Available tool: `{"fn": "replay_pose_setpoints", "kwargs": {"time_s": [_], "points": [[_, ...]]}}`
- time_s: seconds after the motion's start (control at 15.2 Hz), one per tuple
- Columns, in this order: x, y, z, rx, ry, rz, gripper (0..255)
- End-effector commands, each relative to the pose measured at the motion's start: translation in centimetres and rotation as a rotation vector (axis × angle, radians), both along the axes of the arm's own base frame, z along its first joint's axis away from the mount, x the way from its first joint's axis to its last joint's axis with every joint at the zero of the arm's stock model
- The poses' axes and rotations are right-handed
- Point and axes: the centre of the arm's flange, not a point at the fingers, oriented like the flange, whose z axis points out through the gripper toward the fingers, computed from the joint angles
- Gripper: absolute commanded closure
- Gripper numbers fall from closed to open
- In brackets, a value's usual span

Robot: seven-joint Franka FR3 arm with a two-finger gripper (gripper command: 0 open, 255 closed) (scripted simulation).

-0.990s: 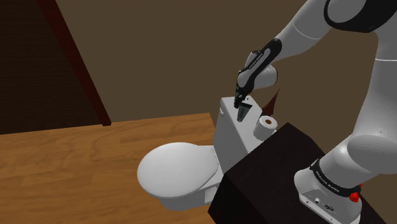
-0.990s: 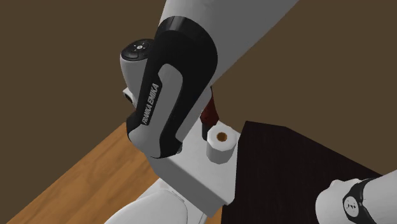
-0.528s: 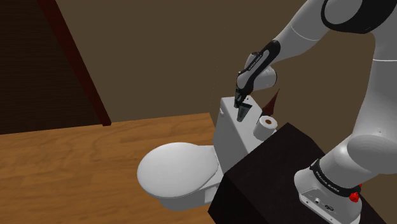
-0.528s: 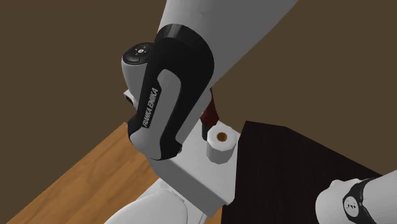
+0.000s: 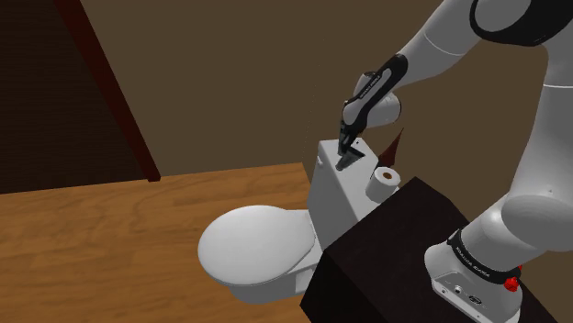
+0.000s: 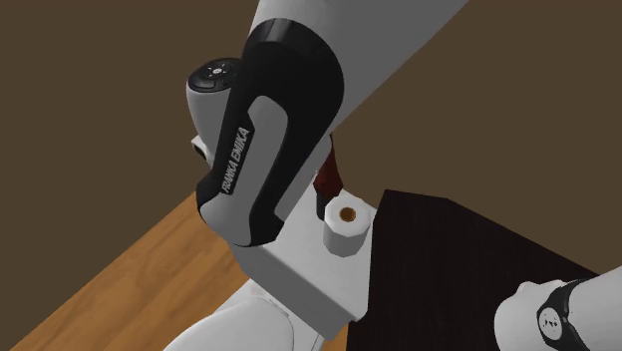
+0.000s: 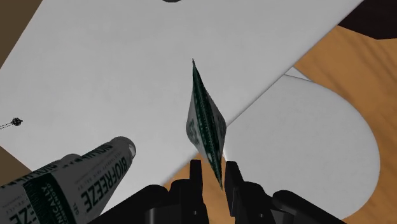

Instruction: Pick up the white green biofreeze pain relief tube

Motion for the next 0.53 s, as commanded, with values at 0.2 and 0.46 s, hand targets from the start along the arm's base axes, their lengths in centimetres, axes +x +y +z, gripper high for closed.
{"fn": "replay_pose_setpoints", "kwargs": {"time_s": [0.2,0.46], "points": [[-0.1,0.0,2.6,0.0,0.0,0.0,255],[-0.1,0.0,4.7,0.0,0.0,0.0,255]]}}
